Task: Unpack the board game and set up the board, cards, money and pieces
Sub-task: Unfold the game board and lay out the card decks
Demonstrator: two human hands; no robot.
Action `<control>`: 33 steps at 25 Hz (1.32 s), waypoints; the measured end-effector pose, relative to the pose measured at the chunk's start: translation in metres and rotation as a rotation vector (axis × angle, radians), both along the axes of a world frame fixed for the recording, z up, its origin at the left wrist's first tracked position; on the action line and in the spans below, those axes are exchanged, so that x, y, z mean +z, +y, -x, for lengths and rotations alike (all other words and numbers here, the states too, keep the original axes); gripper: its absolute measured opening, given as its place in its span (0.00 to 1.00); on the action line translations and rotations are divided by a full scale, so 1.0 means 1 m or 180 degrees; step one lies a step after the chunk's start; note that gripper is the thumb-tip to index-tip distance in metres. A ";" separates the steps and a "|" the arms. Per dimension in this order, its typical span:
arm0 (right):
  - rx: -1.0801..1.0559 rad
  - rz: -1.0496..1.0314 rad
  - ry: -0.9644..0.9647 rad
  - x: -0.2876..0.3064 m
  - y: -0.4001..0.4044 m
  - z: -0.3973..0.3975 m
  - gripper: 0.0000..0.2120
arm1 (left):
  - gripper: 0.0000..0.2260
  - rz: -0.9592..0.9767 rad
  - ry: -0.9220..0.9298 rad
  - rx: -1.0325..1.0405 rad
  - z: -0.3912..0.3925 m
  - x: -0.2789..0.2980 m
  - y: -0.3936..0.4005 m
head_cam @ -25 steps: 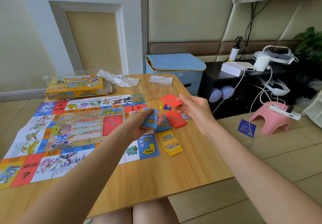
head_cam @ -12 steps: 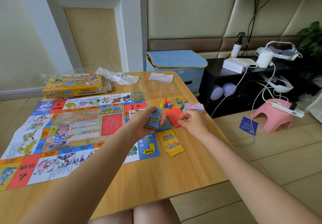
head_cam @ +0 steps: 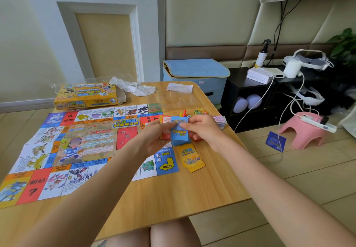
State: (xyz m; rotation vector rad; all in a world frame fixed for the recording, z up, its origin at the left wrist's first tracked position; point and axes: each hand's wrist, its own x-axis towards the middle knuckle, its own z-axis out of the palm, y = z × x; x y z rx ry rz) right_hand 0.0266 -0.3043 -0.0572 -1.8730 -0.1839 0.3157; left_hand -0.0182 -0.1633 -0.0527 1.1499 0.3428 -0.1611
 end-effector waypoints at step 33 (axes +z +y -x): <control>-0.0400 -0.1854 0.0275 0.011 -0.034 -0.017 0.09 | 0.09 0.0171 0.0203 0.0291 -0.011 -0.009 0.007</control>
